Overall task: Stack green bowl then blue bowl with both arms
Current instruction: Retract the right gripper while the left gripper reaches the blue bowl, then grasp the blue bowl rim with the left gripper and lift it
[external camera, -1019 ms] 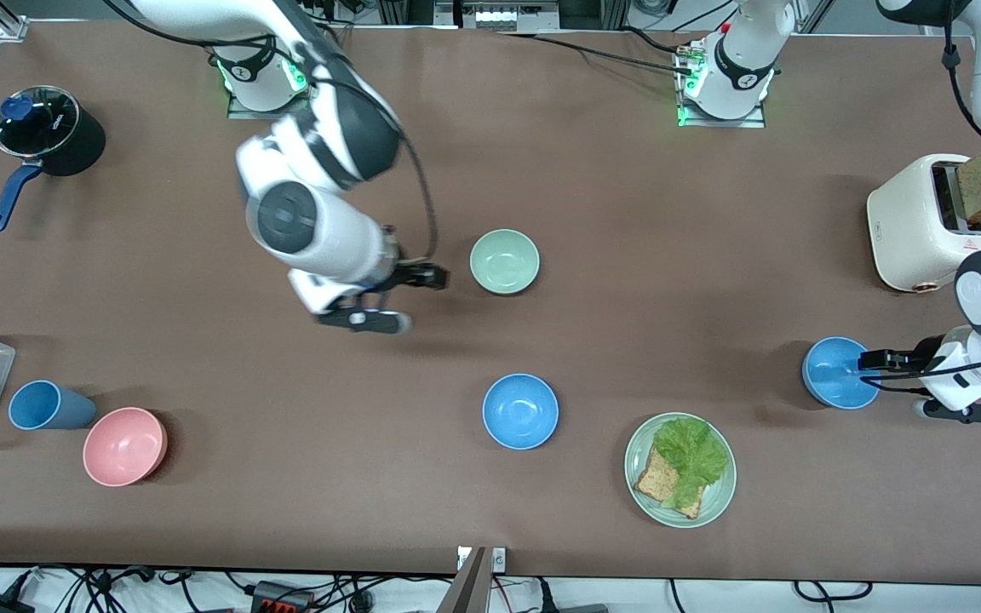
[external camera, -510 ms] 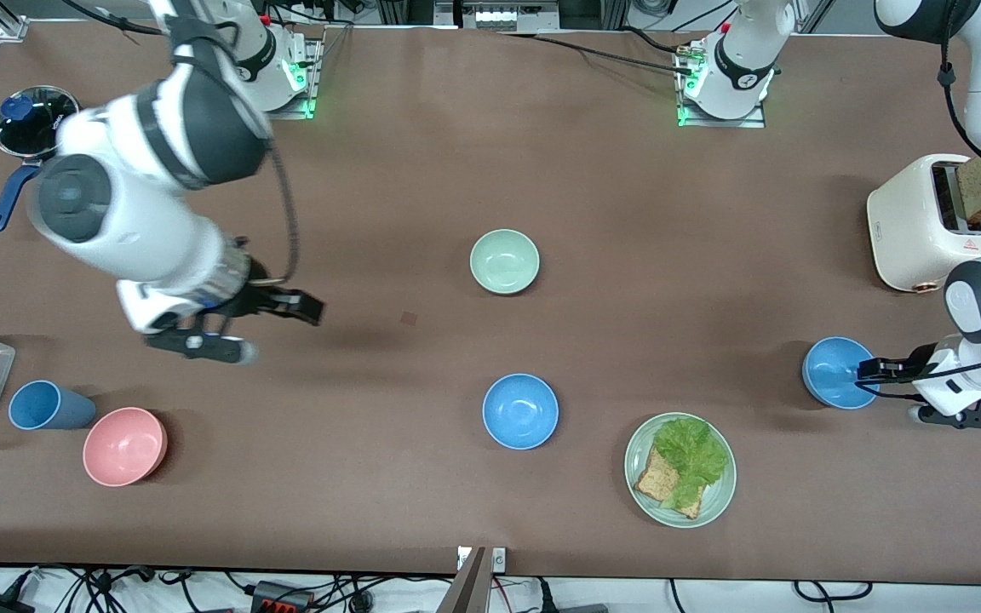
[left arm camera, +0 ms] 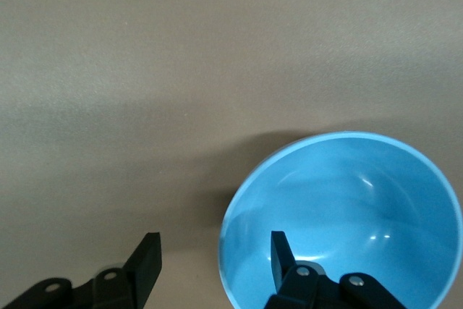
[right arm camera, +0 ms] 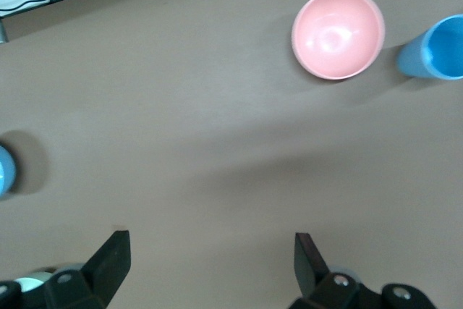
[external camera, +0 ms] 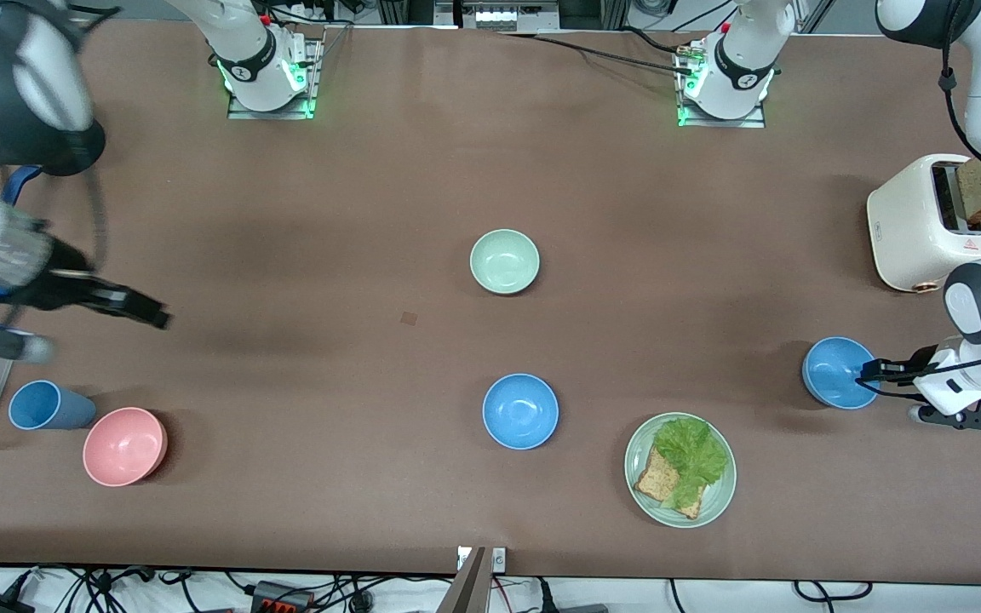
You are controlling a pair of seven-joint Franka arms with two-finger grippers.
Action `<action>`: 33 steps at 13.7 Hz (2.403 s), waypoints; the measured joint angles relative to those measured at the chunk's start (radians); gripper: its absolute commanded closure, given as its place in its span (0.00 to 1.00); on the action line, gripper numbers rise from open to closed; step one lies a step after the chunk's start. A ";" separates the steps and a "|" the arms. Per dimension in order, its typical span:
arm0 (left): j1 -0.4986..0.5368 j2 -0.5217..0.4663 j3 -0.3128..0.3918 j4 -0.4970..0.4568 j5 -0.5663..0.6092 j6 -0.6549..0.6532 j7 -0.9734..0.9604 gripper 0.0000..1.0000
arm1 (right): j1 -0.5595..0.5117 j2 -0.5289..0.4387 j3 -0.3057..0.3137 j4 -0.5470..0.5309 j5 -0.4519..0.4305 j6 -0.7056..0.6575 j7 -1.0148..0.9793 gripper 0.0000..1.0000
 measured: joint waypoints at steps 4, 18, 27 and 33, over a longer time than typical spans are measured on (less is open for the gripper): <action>0.007 0.018 0.000 0.000 0.000 0.006 0.009 0.56 | -0.089 -0.028 -0.009 0.000 0.000 -0.052 -0.148 0.00; 0.011 0.013 -0.065 0.011 0.000 -0.074 0.014 1.00 | -0.090 -0.248 0.009 -0.304 -0.112 0.035 -0.206 0.00; 0.013 -0.140 -0.312 0.037 -0.026 -0.338 -0.133 1.00 | -0.091 -0.256 0.005 -0.297 -0.112 0.075 -0.208 0.00; -0.026 -0.149 -0.547 0.030 -0.030 -0.388 -0.589 1.00 | -0.091 -0.255 0.006 -0.297 -0.112 0.073 -0.208 0.00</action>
